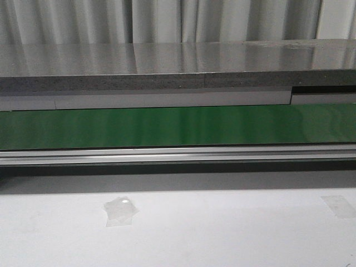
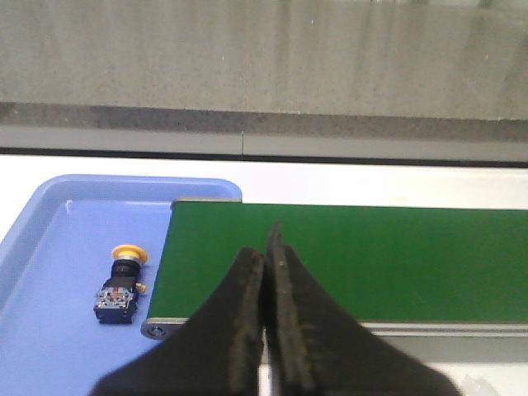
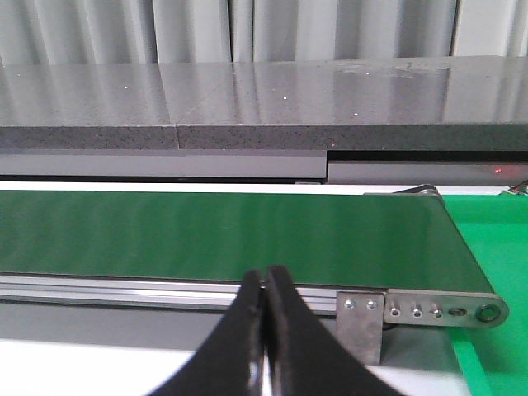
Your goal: Move button from left to right
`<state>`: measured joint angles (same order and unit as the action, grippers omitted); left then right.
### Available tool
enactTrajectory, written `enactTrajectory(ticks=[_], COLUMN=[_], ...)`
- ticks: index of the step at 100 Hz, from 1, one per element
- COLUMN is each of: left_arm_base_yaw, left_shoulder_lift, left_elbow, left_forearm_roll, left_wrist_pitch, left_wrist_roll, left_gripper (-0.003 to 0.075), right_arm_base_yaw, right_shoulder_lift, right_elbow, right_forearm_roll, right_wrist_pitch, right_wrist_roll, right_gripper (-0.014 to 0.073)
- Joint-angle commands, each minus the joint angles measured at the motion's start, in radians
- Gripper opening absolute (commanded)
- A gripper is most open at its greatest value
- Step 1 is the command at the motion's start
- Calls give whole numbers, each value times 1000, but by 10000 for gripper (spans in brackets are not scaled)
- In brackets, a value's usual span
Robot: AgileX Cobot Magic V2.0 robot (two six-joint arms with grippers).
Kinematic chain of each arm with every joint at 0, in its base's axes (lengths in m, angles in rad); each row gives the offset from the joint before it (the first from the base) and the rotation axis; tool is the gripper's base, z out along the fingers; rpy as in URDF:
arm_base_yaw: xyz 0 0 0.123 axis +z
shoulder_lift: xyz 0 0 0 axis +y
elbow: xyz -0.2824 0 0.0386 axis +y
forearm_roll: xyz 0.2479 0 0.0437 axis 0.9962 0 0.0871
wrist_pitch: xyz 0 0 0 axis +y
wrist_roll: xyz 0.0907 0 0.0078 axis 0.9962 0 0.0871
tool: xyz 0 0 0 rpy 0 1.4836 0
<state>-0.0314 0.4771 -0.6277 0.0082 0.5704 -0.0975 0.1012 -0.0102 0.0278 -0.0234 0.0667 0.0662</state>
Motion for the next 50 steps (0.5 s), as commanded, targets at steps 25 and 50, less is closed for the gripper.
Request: enactTrajectory(ticks=[25, 50], left_arm_base_yaw=[-9, -9], left_shoulder_lift=[336, 466], left_elbow=[-262, -284], left_forearm_roll=[-2, -8], left_wrist_pitch=[169, 175], left_wrist_roll=[-7, -7], left_gripper=[-20, -20], right_arm_base_yaw=[3, 3], right_shoulder_lift=[-20, -20], right_elbow=[-16, -16], right_forearm_roll=[-6, -6], right_wrist_pitch=[-81, -81], right_wrist_roll=[-5, -5], right_gripper=[-68, -68])
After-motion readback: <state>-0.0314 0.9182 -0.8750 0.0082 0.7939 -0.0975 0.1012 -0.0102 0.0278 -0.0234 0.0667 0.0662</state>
